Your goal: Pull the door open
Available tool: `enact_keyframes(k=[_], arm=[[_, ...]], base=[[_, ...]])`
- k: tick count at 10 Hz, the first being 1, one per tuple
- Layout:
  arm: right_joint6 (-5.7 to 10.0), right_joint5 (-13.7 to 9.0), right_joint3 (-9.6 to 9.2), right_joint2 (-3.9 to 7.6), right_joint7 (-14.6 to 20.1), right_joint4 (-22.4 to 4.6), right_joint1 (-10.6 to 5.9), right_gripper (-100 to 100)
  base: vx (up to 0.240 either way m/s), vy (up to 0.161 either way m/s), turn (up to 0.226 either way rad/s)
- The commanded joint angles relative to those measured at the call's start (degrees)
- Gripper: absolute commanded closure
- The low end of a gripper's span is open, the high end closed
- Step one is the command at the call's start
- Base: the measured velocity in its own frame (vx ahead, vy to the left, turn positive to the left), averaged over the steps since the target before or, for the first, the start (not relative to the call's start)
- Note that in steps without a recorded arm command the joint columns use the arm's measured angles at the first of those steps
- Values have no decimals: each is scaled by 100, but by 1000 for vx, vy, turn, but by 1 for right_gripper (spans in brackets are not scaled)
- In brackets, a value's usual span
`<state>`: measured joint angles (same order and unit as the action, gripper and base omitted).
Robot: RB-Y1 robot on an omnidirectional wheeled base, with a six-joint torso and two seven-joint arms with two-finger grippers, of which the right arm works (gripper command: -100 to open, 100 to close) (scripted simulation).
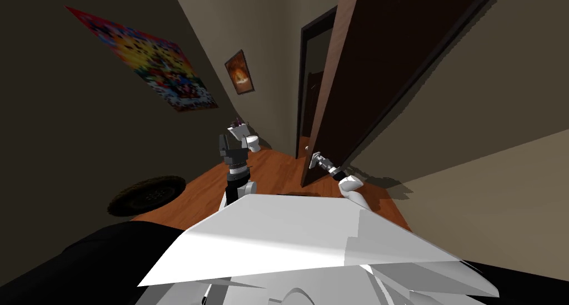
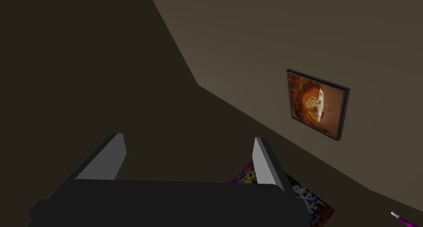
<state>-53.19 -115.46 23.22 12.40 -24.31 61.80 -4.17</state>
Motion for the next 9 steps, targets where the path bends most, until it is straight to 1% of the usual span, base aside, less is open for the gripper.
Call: enact_keyframes(k=[1,2,3,4,5,6,7,8,9], arm=[[-124,-42,-19,77,9,-34,25,100],[-170,-58,-26,106,12,-46,35,100],[-275,-93,-41,172,20,-75,56,100],[-333,-113,-50,208,24,-91,68,100],[-453,-154,-68,283,33,-123,93,100],[-514,-174,-77,320,37,-140,105,100],[-630,-214,-95,392,46,-172,129,100],[-684,-232,-103,426,50,-186,140,100],[-778,-264,-117,485,57,-212,159,100]], base=[[-109,-78,77],[-152,-117,110],[-162,-115,109],[-152,-129,76],[-138,-168,125],[-139,-166,110],[-167,-131,129],[-156,-117,73],[-130,-149,80]])
